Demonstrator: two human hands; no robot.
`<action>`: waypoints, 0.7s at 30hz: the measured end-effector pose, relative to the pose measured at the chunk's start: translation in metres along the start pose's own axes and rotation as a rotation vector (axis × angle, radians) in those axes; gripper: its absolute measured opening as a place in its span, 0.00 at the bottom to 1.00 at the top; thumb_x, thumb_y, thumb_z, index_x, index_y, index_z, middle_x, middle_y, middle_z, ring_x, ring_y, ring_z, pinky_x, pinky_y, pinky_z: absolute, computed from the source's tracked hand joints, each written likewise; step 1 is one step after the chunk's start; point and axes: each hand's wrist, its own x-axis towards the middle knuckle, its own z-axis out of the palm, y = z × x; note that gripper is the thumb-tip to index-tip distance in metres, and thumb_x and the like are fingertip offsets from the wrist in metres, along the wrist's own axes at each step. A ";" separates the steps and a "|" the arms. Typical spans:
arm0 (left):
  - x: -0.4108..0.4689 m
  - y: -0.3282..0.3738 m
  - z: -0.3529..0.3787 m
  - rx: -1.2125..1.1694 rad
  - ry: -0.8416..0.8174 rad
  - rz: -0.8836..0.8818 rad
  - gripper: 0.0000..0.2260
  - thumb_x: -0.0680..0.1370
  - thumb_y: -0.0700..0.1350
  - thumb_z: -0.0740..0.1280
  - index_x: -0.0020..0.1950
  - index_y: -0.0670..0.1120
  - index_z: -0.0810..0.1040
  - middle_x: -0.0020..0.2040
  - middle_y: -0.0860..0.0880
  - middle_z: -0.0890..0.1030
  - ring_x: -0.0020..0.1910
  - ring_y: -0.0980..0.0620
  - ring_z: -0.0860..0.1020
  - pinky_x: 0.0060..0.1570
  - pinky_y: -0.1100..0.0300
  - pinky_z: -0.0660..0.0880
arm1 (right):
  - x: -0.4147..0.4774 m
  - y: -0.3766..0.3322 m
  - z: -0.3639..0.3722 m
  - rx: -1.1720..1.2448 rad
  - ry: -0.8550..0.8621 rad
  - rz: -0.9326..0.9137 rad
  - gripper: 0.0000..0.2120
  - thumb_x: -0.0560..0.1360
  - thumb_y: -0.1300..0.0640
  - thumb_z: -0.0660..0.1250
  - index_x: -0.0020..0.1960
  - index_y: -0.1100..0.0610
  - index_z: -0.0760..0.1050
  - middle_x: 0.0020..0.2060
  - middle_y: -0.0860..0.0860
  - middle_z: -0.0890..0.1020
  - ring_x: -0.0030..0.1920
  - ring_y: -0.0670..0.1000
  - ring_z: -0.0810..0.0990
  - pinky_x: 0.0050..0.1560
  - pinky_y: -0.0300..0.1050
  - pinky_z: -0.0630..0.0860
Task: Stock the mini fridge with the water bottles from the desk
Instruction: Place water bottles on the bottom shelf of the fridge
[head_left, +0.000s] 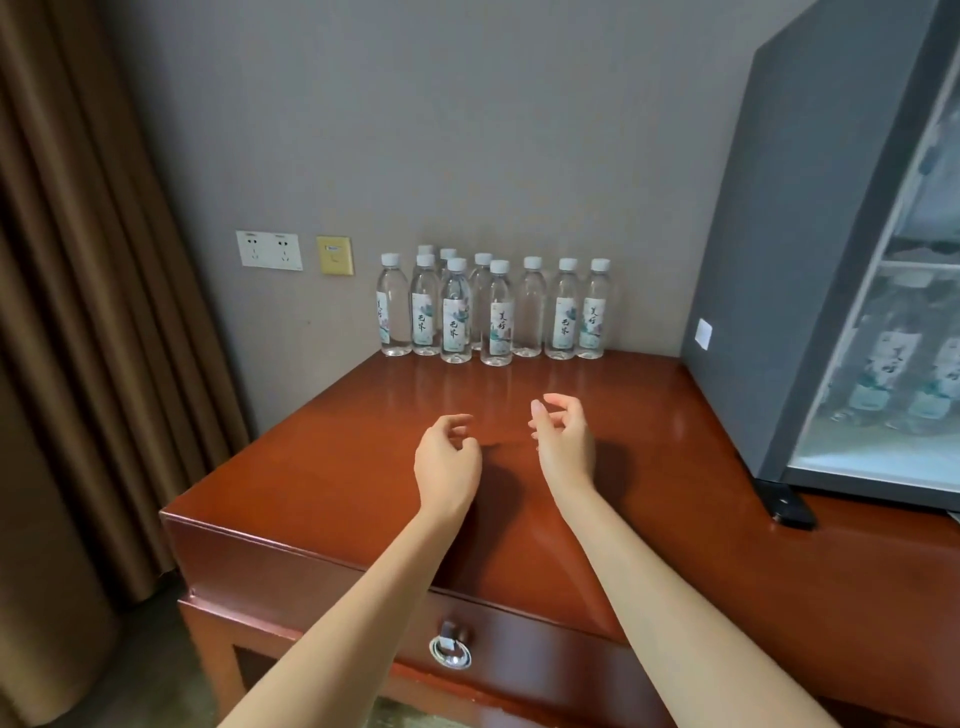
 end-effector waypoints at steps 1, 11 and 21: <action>0.005 0.000 0.003 -0.002 -0.001 0.002 0.15 0.75 0.37 0.61 0.58 0.48 0.79 0.50 0.52 0.80 0.50 0.52 0.78 0.52 0.58 0.74 | 0.007 0.002 0.004 0.008 -0.015 0.012 0.12 0.78 0.48 0.64 0.59 0.50 0.73 0.45 0.51 0.82 0.47 0.53 0.81 0.55 0.57 0.77; 0.074 -0.006 0.042 -0.107 -0.008 0.001 0.16 0.74 0.39 0.64 0.62 0.47 0.78 0.54 0.52 0.81 0.54 0.55 0.78 0.53 0.63 0.71 | 0.071 0.010 0.037 0.335 -0.077 0.034 0.10 0.80 0.56 0.63 0.60 0.60 0.74 0.40 0.50 0.79 0.41 0.47 0.78 0.45 0.39 0.76; 0.143 -0.008 0.083 -0.319 -0.152 -0.004 0.28 0.77 0.40 0.67 0.75 0.48 0.63 0.73 0.50 0.68 0.71 0.51 0.67 0.70 0.54 0.65 | 0.140 0.017 0.073 0.444 -0.141 0.056 0.10 0.81 0.53 0.62 0.60 0.56 0.73 0.52 0.48 0.79 0.57 0.47 0.76 0.66 0.49 0.71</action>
